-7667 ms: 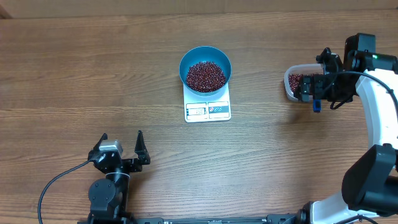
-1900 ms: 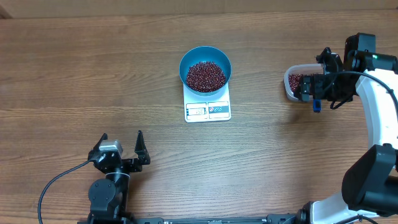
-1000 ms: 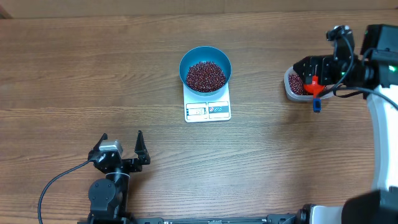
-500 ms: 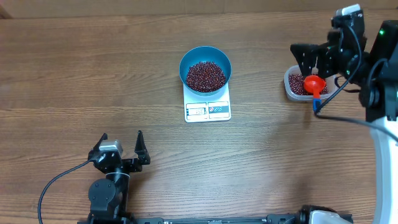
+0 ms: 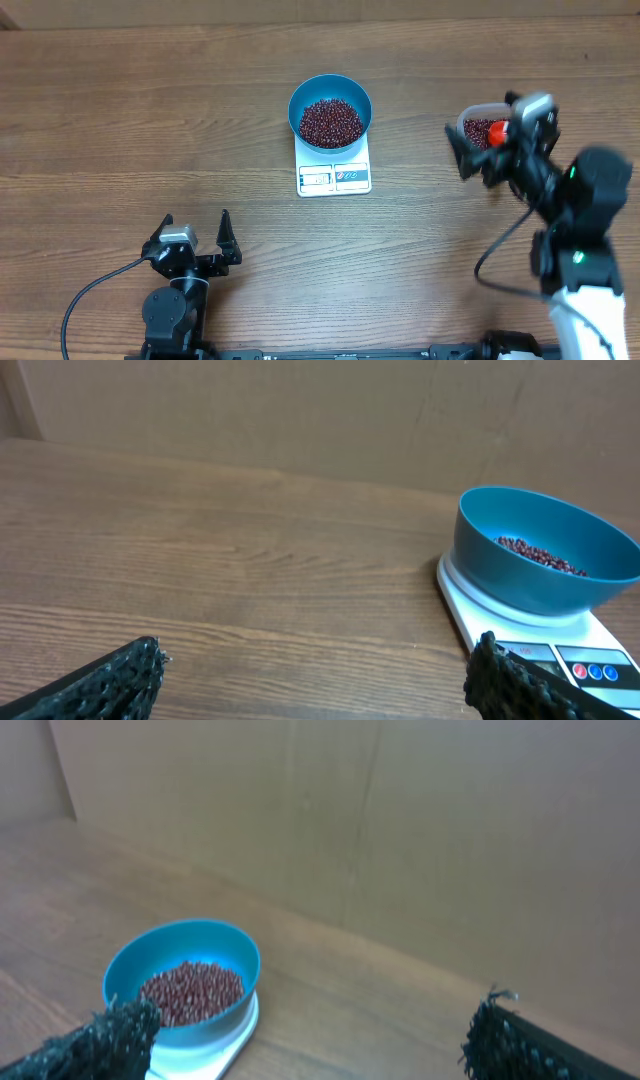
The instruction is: Scoop item into bowl and weigh 150g on scale
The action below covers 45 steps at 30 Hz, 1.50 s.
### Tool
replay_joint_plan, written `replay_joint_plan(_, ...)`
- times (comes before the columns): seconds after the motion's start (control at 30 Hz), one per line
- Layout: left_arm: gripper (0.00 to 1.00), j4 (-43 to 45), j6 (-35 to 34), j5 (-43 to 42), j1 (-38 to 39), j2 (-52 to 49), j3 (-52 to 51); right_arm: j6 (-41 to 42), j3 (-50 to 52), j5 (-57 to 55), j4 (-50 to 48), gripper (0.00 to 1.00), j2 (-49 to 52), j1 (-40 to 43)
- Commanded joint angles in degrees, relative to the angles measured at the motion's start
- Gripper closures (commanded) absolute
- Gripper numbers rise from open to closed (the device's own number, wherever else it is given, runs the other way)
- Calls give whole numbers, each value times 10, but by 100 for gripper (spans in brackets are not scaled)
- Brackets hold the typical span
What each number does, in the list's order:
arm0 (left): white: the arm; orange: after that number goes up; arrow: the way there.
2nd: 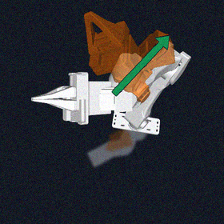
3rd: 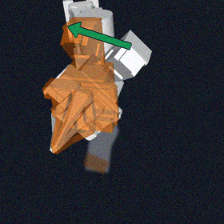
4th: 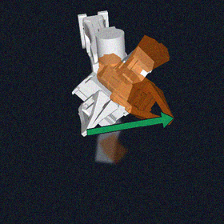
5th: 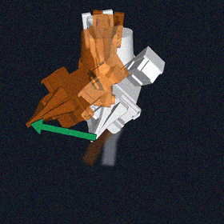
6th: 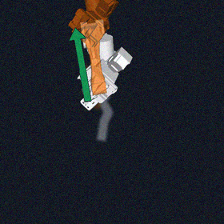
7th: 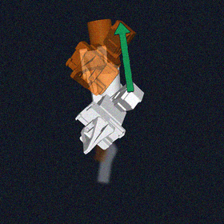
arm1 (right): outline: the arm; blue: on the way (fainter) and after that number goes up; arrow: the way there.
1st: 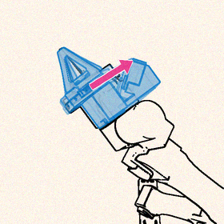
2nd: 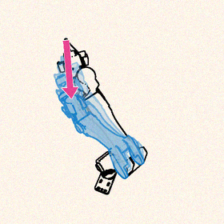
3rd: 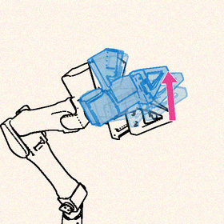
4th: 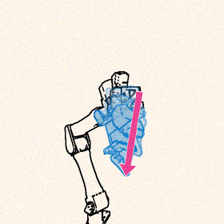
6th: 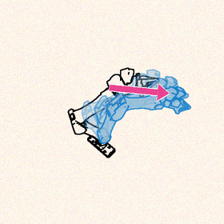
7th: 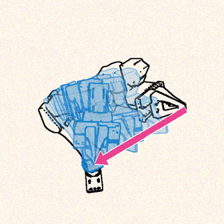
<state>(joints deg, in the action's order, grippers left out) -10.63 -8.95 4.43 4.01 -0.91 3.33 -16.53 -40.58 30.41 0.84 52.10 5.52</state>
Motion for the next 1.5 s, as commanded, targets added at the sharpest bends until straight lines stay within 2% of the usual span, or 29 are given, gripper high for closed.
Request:
replay_joint_plan(0.0,1,2,9,-9,-3,3,-3,2,99,8,-79,0,-70,-3)
replay_joint_plan(0.2,1,2,9,-9,-3,3,-3,2,248,8,-227,0,-159,-3)
replay_joint_plan(0.3,1,2,9,-9,-3,3,-3,2,292,8,-253,0,-194,-3)
replay_joint_plan(0.8,0,2,9,-9,-3,3,-3,2,402,-3,-221,0,-355,-3)
replay_joint_plan(1.0,1,2,9,-9,-3,3,-3,8,402,-21,-186,0,-372,-11)
replay_joint_plan(1.27,1,2,9,-9,-3,3,-3,111,402,-110,-179,0,-382,-27)
replay_joint_plan(1.47,1,2,9,-9,-3,3,-3,146,402,-182,-88,0,-424,-47)
